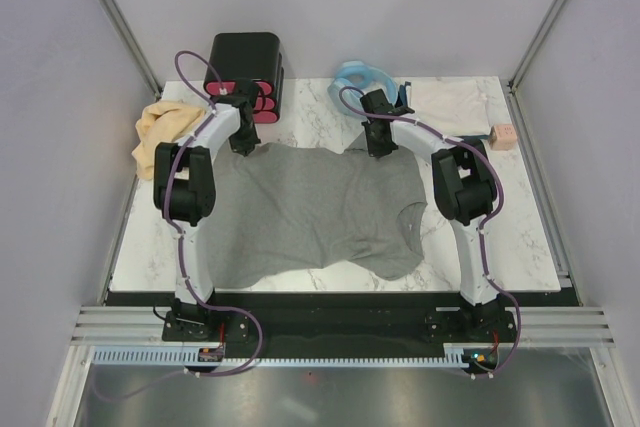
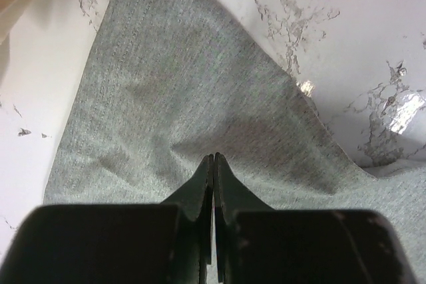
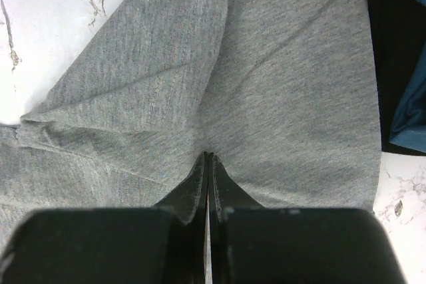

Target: Fold and stack the t-shirts

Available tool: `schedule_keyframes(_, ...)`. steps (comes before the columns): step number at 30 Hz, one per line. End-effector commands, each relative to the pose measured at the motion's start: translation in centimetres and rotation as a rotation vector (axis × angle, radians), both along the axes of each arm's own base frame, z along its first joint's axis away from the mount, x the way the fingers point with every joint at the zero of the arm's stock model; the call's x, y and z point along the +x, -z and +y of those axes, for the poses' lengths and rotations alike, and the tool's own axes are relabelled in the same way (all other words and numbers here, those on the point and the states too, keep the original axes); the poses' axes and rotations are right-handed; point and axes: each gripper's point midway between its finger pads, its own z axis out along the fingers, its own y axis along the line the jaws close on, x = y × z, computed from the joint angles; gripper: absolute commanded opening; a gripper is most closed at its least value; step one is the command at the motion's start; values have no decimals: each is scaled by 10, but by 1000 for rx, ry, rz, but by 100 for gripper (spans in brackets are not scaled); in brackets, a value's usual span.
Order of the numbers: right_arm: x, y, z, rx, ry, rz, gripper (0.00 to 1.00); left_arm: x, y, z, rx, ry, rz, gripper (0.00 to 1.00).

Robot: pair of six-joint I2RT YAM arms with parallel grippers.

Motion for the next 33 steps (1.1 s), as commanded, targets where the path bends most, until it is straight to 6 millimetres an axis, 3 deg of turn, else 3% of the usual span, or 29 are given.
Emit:
schedule_keyframes(1, -3, 11, -2, -8, -4, 21, 0, -4, 30, 31, -16, -84, 24, 2)
schedule_keyframes(12, -11, 9, 3, 43, -14, 27, 0, -23, 43, 41, -12, -154, 8, 2)
schedule_keyframes(20, -14, 13, -5, 3, 5, 30, 0, -18, 22, 57, 36, -199, -49, 2)
schedule_keyframes(27, -17, 15, -20, -64, 35, 40, 0, -19, 8, 84, 73, -252, -73, 2)
schedule_keyframes(33, -15, 11, -26, -72, 53, 28, 0, -17, -6, 90, 72, -252, -103, 2)
